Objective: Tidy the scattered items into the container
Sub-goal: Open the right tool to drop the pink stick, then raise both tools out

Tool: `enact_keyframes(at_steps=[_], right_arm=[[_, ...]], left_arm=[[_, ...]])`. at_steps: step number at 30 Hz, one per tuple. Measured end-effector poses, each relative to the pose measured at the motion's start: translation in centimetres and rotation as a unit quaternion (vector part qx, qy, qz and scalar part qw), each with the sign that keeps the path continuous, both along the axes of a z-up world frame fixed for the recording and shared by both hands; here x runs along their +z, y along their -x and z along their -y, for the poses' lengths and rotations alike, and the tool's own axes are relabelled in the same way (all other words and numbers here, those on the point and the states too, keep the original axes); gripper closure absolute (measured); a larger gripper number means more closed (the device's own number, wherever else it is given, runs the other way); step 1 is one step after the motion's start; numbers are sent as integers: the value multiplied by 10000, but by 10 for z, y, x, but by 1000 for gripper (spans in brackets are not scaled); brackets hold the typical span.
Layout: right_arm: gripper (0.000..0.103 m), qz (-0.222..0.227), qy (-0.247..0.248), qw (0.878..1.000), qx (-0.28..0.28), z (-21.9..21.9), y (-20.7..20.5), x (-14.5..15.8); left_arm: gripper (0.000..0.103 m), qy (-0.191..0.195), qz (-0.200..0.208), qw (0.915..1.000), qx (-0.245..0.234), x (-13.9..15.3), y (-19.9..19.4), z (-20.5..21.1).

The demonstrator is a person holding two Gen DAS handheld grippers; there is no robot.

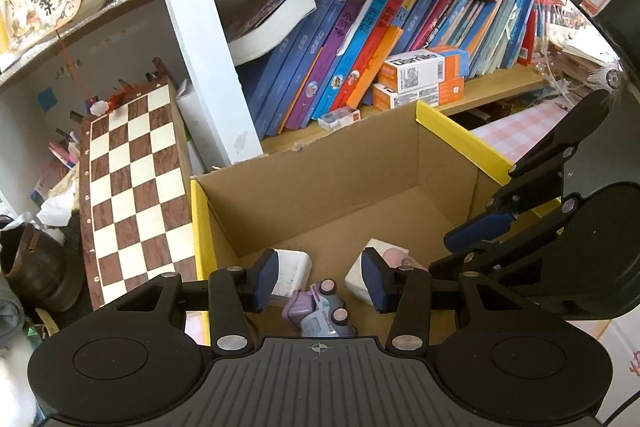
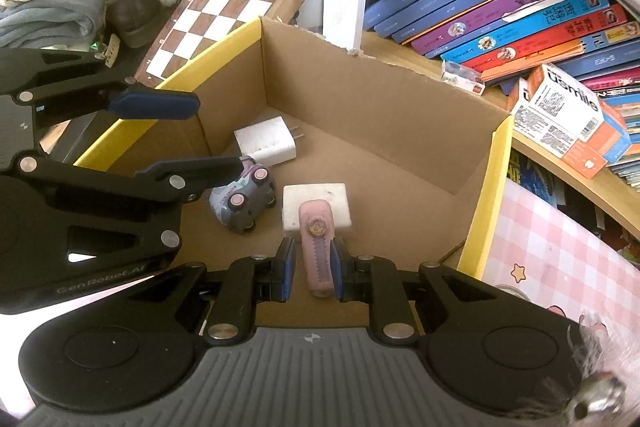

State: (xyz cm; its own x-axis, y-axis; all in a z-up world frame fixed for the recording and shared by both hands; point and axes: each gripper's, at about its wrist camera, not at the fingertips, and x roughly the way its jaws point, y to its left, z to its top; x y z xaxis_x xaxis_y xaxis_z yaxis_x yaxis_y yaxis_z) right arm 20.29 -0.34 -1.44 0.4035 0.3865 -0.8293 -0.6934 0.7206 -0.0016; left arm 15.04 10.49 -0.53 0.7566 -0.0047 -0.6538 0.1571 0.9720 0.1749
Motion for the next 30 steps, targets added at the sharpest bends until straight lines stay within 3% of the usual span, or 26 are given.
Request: enact_keyframes(at_steps=[5,16,24,30], right_arm=[[85,101,-63,9999,-68,5,8,8],[82,358,-235,9988,-255,21,32,29],[70,485,-384,9973,-407,36,55,42],[61,511,-509,9959,-550,50,71,48]], left_arm=[[57,-6,61,10000,9,6,8,2],[42,17,226,9997,-1,22,36,10],[30,60,329,9994,4,31,59,16],[27,44,408,9991,-36,39,75,23]])
